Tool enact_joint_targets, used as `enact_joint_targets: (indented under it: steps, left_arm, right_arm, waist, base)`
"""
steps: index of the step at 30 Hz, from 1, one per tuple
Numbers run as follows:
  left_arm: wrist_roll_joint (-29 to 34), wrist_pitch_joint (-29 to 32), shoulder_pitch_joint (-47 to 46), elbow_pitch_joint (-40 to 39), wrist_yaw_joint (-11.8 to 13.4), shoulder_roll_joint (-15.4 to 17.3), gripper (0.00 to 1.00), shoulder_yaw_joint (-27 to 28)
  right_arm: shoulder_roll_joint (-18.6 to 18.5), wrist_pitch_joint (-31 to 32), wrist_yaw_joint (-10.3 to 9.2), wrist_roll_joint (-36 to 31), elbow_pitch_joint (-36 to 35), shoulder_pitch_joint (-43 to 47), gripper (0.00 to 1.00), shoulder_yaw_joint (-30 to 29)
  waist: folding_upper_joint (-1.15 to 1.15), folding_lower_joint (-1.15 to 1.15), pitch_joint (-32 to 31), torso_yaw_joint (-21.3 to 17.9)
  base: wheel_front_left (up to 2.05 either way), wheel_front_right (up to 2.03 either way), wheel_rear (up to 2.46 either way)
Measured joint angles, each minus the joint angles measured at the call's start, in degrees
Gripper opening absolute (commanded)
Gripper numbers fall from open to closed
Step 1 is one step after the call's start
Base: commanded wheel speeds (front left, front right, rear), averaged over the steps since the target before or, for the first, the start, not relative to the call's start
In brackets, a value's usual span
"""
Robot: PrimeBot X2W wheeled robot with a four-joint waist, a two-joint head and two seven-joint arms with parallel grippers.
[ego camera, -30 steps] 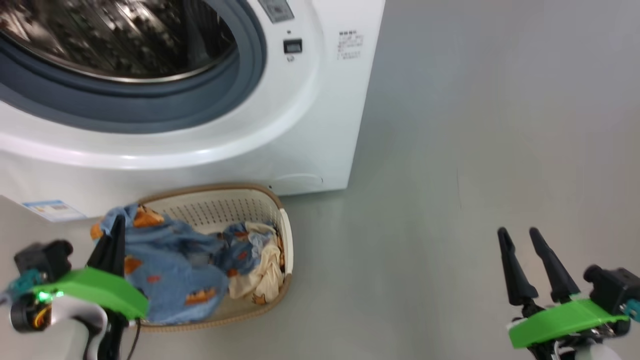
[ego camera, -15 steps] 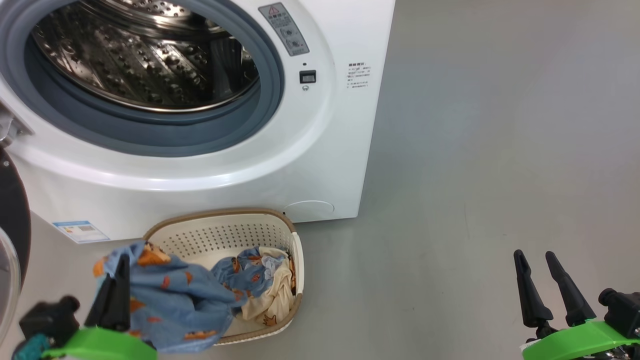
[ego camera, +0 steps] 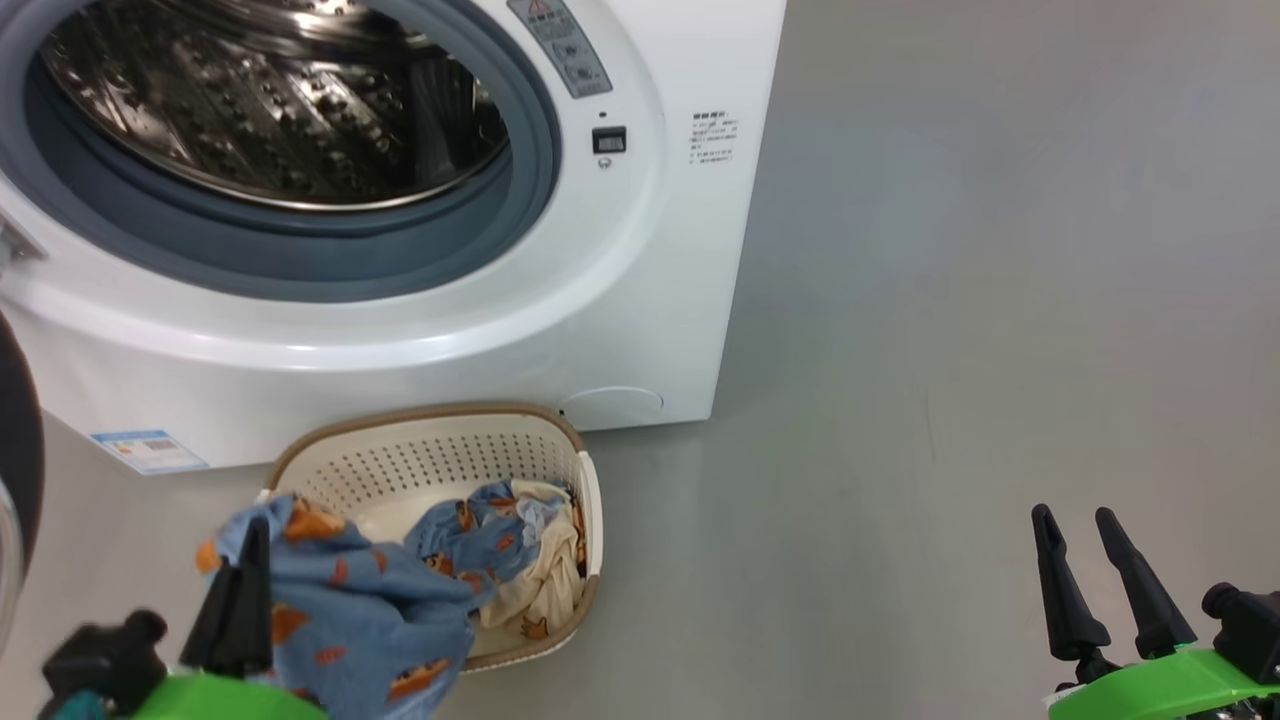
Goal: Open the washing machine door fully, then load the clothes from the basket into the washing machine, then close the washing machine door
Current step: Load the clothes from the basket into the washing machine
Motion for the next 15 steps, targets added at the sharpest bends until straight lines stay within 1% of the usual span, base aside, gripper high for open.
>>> enact_joint_targets:
  steps: [4,7,11,15]
  left_arm:
    - [-0.67,0.00,-4.52,-1.01,0.00,0.12,0.00,-0.08]
    - [-0.74,0.00,-9.12,-1.25,0.00,0.90,0.00,-0.40]
    - [-0.14,0.00,-16.04,-0.51,0.00,2.97,0.00,-1.56]
    - [0.12,-0.01,-24.51,3.24,0.00,4.72,0.00,-2.67]
  right_arm:
    - [0.67,0.00,0.00,0.00,-0.32,-0.16,1.00,-0.27]
    - [1.10,0.00,0.00,0.00,-0.47,-0.85,1.00,-0.22]
    - [1.37,-0.01,0.00,0.00,-0.65,-2.98,1.00,0.29]
    - [1.90,-0.01,0.00,0.00,-0.91,-4.92,1.00,0.47]
  waist:
    - [0.00,0.00,1.59,-0.05]
    - [0.00,0.00,3.01,-0.17]
    - [0.00,0.00,5.15,-0.60]
    - [0.00,0.00,7.62,-1.34]
  base:
    - [0.00,0.00,0.00]
    - [0.00,0.00,0.00]
    - [0.00,0.00,0.00]
    - [0.00,0.00,0.00]
